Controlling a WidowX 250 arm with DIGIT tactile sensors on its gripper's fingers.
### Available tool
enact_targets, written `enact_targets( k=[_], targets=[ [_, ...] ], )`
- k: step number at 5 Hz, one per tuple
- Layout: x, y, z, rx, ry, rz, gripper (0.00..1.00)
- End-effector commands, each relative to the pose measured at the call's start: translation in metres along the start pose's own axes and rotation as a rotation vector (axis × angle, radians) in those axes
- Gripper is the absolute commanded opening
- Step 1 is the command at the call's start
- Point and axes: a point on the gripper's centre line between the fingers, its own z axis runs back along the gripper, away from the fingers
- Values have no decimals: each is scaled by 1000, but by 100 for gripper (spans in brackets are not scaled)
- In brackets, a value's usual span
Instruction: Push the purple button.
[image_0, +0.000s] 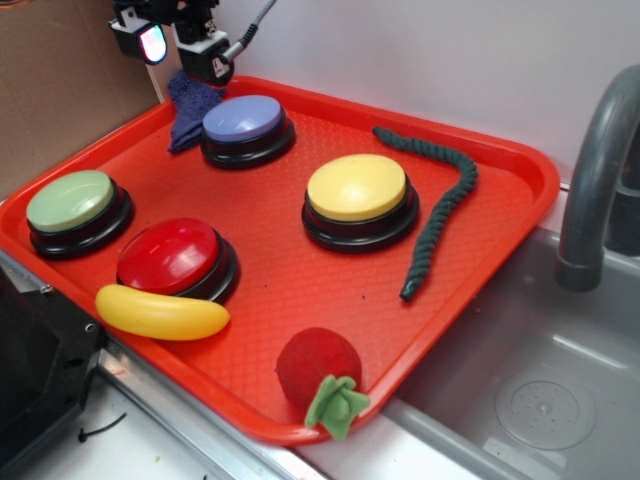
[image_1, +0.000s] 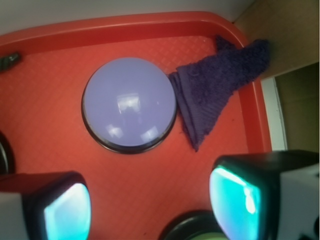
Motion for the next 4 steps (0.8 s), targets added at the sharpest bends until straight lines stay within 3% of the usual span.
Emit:
enact_targets(
  k=[1,3,4],
  targets=[
    [8,8,37,-6,-124,-2,100],
    [0,7,48,-11,-163,-3,100],
    [-7,4,49,40,-144,-17,100]
  ],
)
